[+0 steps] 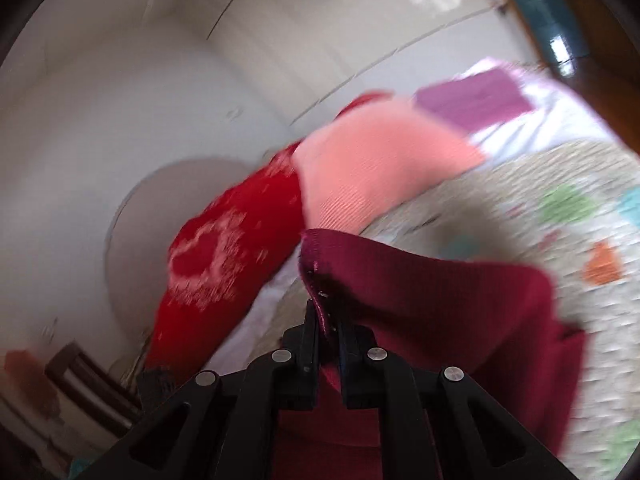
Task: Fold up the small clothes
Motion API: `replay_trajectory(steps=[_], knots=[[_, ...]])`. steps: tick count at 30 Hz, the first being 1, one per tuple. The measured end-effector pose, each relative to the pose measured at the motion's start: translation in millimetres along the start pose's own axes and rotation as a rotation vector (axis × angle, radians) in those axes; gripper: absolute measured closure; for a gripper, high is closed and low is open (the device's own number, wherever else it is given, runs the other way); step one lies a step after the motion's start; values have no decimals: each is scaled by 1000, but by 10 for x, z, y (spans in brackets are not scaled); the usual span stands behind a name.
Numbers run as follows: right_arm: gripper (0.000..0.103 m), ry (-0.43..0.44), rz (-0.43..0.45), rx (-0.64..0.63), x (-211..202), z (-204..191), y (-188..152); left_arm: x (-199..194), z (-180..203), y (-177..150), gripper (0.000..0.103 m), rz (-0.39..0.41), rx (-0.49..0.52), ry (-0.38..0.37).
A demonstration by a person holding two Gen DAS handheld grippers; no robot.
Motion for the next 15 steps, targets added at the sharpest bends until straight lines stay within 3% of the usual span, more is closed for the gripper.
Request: replay_trajectory(steps=[3,5,7,9,10,13,15], knots=[[92,69,-186,46,698,-118,-310,57,-12,1,67,-21,-7,-19],[91,72,-242,53,873,-143,-488,109,-18,11,64,-33,-14,-36],[87,68,-233,32,814,-143,-555,168,-28,43,52,-31,-25,-38],[68,34,-207,29,631,-88,-583,204,-20,81,49,-21,-43,-52],[53,26,-190,31,612,-60,-572,227,-8,90,49,-24,-49,-61],[51,28,-174,41,507,60,-559,287,83,79,49,-42,-31,-80],[51,91,-209,79,612,23,-570,311,136,91,49,-38,-8,-90]])
Point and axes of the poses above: each gripper's, at about its wrist camera, not at the fingertips, and x roughly the way its jaws point, z to its right, y to its top, the point moved 7 cm from there along x, roughly the way its jaws point, and after that the axes turned 8 degrees about -x, right-handed, at the moved point
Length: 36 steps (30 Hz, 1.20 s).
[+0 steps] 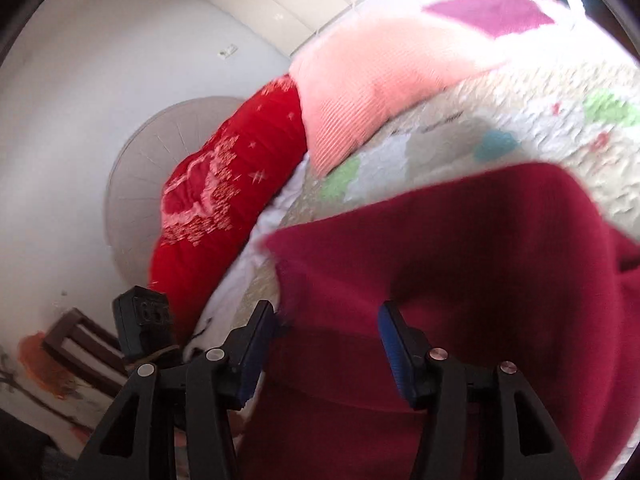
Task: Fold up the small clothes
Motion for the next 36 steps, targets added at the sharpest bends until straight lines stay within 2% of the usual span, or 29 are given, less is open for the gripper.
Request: replay_trajectory(steps=[2,4,8,11,13,17,19,20,21,22,24,28,32,35,36], knots=[[51,23,32,-10,-22,-71,45,49,6,45,49,1,5,5],[51,-16,67,-49,-115,-103,57,107,-16,111,48,5,2,29],[50,-33,65,-65,-320,-42,-116,222,-6,283,46,28,11,69],[50,-39,75,-31,-513,117,-287,366,81,391,44,29,44,87],[50,-18,89,14,-607,236,-390,526,125,418,44,-2,52,97],[50,-1,102,61,-709,381,-531,934,67,371,45,-136,29,157],[50,4,105,59,-734,389,-563,1059,44,326,56,-173,17,176],[50,8,107,59,-754,392,-580,1078,41,317,65,-171,26,194],[50,10,112,62,-779,398,-597,1059,48,326,88,-153,37,217],[50,9,117,60,-817,405,-616,1020,60,342,97,-137,41,227],[50,-9,131,46,-890,390,-622,891,137,382,97,-110,34,185],[50,-47,177,21,-1093,360,-606,462,448,491,98,-25,98,125],[47,-181,207,-19,-1271,386,-666,36,709,578,98,16,104,50],[37,-301,159,-53,-1265,428,-857,-151,855,589,98,28,138,26],[36,-336,135,-66,-1240,450,-923,-173,882,584,98,29,142,22]])
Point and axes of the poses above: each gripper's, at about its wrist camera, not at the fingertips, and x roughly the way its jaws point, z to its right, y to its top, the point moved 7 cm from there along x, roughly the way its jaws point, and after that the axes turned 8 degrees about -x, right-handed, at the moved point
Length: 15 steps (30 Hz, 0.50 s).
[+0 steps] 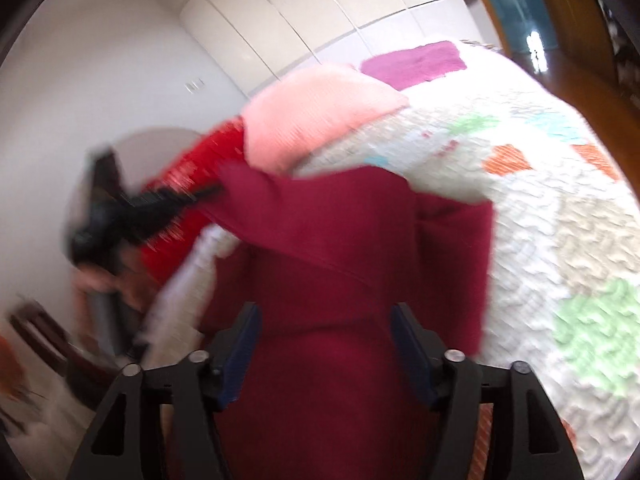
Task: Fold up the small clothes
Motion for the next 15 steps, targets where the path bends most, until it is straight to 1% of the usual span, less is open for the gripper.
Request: replay_trajectory(steps=[3,5,6,8,9,10,11,12,14,15], knots=[[36,-123,-83,-59,113,84,-197,-17,-30,-58,98,-17,-21,-4],[36,-195,-86,-97,143,149,-249,5,-20,-92,98,-16,-26,0],[36,-250,-95,-135,167,190,-265,-11,-20,-101,98,-12,-26,-2],[36,-369,-167,-224,270,274,-335,-61,-20,-94,98,-3,-28,-4],[36,-385,-197,-273,356,285,-358,-99,-36,-81,98,2,-29,-4],[43,-404,-198,-306,381,298,-347,-137,-55,-65,98,10,-28,-2],[62,-437,-180,-322,380,326,-330,-177,-82,-48,98,18,-29,2],[69,-471,-155,-318,363,385,-281,-234,-123,-28,98,27,-33,4],[79,-424,-106,-233,256,459,-170,-344,-228,5,98,44,-48,1],[80,-392,-58,-186,134,474,-91,-407,-306,12,98,55,-60,-2]])
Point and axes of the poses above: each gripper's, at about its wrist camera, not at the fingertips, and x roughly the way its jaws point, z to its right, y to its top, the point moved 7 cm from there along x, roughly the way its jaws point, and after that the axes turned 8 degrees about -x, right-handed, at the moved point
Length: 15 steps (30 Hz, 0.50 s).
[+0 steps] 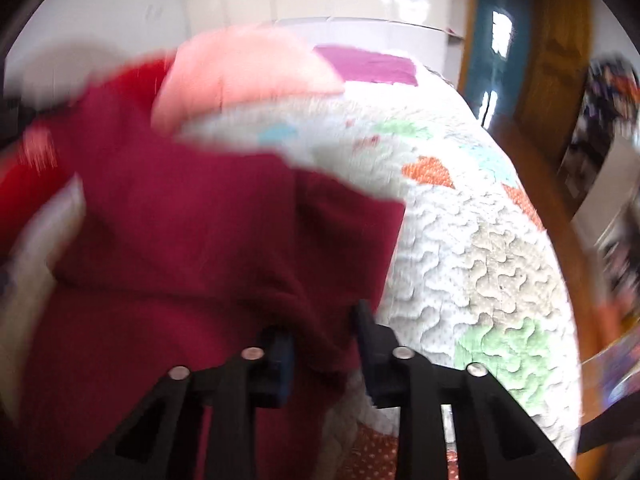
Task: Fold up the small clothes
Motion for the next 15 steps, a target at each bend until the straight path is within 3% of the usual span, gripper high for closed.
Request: replay_trajectory(steps=[3,6,9,12,13,14,15], knots=[[81,17,40,-17,-176,-8,66,-113,-287,-36,98,25,-40,9],[81,90,-8,-38,-93,-125,13,-21,-676,-202,98,7,-92,61],[80,222,-96,-13,-21,-212,-111,198,-1091,-407,98,-25,-144,147],[78,348,-36,101,-210,-130,-75,349,-1329,-541,99,-57,-193,164],[68,362,-20,135,-255,-76,-52,375,-1369,-578,98,-66,-207,157],[50,347,-8,158,-252,-1,1,379,-1389,-595,98,-68,-215,151],[44,284,6,177,-216,114,64,377,-1384,-602,98,-66,-215,148]])
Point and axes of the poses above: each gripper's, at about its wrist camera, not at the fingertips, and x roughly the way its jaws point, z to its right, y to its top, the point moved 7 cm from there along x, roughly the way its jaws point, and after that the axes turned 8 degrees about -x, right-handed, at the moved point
